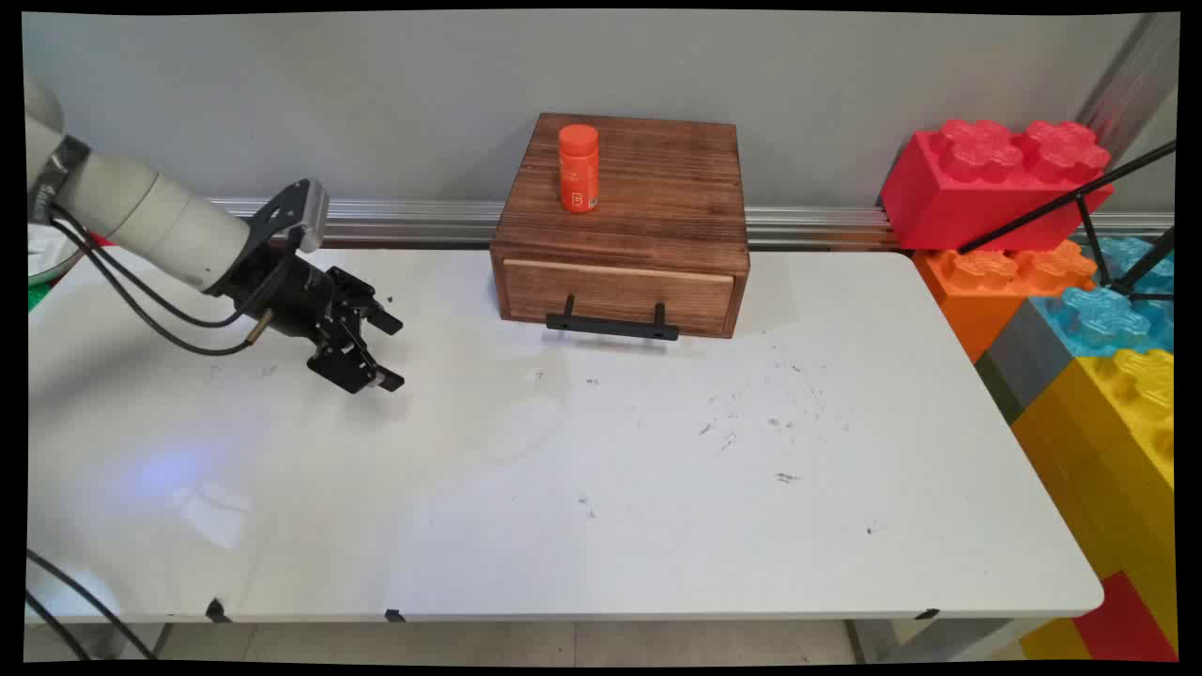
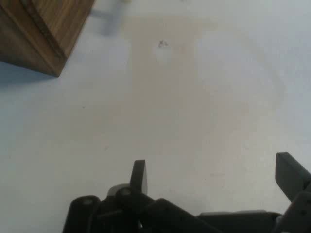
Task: Open the drawer
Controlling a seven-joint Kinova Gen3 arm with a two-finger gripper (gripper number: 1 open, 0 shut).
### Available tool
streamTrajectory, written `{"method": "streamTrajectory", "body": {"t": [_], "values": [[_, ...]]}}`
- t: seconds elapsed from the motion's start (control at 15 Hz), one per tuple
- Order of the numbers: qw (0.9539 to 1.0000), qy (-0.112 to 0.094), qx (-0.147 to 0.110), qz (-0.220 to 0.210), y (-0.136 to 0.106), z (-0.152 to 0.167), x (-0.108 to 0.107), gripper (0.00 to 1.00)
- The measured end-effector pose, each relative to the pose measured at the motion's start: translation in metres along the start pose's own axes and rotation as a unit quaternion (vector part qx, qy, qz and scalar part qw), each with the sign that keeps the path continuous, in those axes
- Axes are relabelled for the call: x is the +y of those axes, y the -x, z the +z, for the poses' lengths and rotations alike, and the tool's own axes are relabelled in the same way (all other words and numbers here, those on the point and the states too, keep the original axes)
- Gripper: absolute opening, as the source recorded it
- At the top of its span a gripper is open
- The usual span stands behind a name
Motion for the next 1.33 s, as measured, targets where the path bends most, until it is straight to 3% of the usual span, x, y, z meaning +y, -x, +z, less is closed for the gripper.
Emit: {"method": "streamTrajectory", "body": {"t": [0.4, 0.8, 1.07, 1.33], "values": [[0.9997, -0.006, -0.019, -0.014, -0.042, -0.013, 0.005, 1.0], [0.9997, -0.021, 0.003, -0.006, -0.133, -0.02, 0.01, 1.0], [0.9996, -0.023, 0.011, 0.013, -0.195, 0.002, 0.015, 1.0], [0.9974, -0.019, -0.018, 0.067, -0.222, 0.045, 0.014, 1.0]]}}
